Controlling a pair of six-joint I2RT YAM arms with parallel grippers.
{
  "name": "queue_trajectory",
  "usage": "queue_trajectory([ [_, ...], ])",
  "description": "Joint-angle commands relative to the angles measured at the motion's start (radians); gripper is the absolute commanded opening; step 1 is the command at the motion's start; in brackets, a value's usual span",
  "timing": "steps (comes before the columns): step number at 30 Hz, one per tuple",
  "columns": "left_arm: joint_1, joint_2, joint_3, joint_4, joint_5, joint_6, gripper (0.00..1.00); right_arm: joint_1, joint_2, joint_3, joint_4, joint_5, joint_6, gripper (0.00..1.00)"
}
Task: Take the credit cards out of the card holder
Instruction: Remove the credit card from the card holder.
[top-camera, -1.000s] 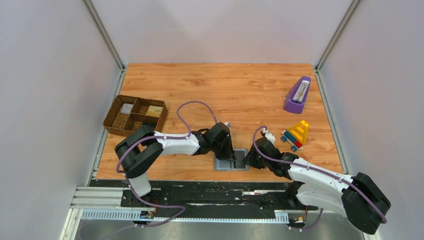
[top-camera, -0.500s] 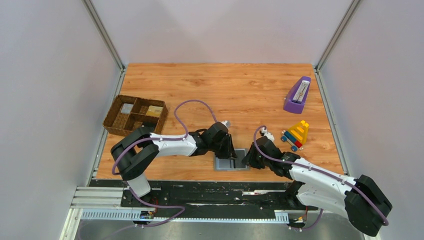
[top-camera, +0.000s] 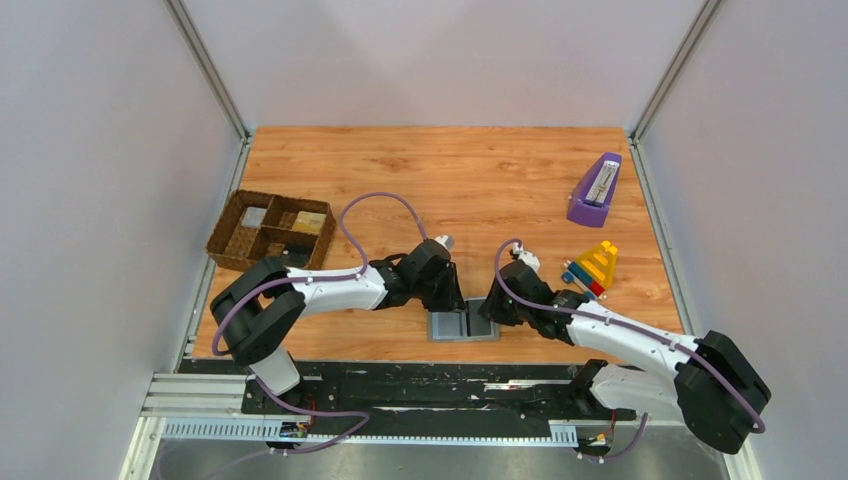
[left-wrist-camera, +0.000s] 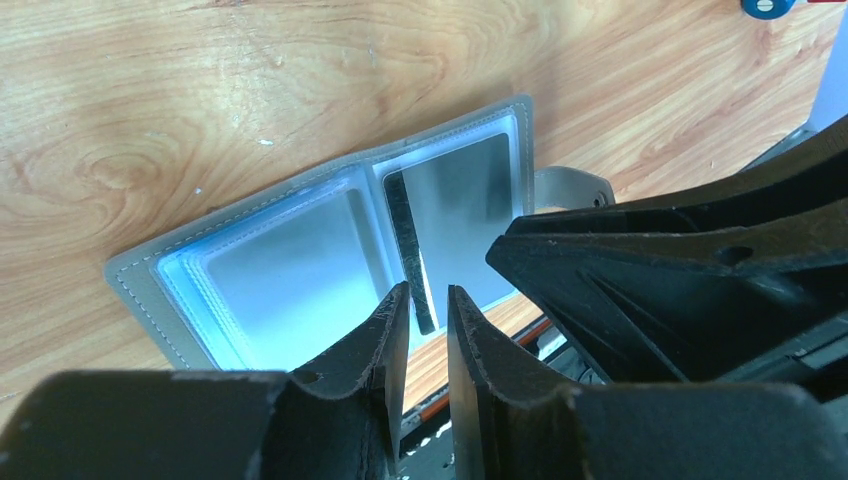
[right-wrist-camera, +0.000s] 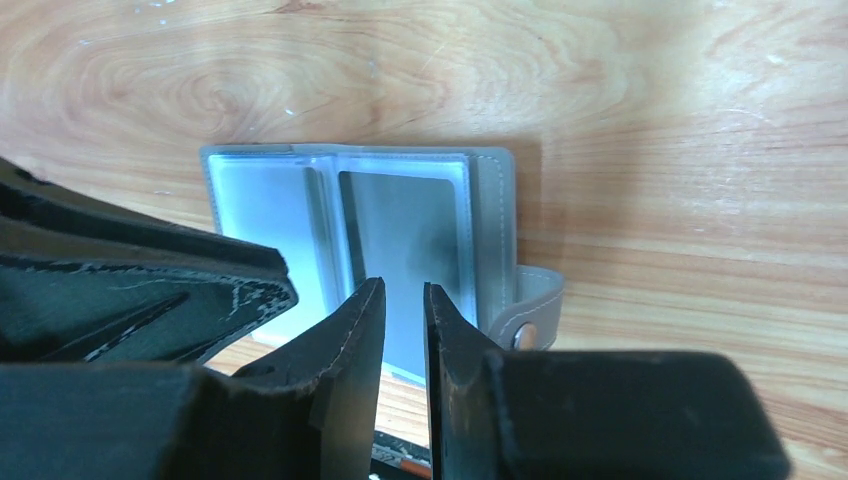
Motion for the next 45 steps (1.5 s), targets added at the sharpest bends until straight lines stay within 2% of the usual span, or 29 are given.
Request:
queue_trajectory([
  [1,0.006,0.005,-0.005,0.028,0.002,0.026,0.29,-0.005,0.022,0.026,-0.012,0.054,-0.026,0.22],
  [13,0.005,0.063,0.004,0.042,0.018,0.033,0.29,-0.011,0.041,-0.045,0.029,0.038,-0.006,0.22],
  [38,0.005,0.078,0.006,0.097,0.049,0.026,0.30,-0.012,0.043,-0.093,0.078,-0.005,0.014,0.20],
  [45,0.005,0.059,-0.007,0.134,0.075,0.006,0.19,-0.012,0.040,-0.097,0.077,-0.002,0.015,0.20],
])
